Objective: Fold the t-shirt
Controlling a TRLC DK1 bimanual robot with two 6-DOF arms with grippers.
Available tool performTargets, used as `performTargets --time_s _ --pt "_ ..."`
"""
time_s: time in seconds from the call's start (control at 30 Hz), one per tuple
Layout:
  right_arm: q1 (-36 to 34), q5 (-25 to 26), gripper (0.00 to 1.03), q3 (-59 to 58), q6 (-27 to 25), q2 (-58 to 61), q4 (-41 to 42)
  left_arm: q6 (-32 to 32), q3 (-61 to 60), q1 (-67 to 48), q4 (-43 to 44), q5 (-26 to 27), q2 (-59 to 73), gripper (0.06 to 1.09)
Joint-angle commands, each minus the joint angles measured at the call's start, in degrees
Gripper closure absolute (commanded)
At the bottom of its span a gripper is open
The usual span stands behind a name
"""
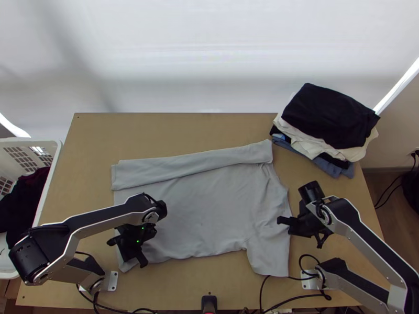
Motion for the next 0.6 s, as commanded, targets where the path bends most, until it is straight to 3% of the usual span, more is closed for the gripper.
performTargets --time_s 0.0,0.33,0.57 --pt "-0.5 0.2 1.00 0.7 -1.2 -1.0 -1.3 1.4 -1.2 1.0 0.0 -0.5 -1.4 1.04" --pt "-7.6 0.2 1.00 1.8 -6.9 0.2 -1.3 5.4 0.4 9.1 -2.1 -0.8 -10.0 1.04" --pt "-10.8 0.1 1.00 5.3 -8.6 0.4 -1.8 6.8 1.4 13.0 -2.5 -5.0 -13.6 1.04"
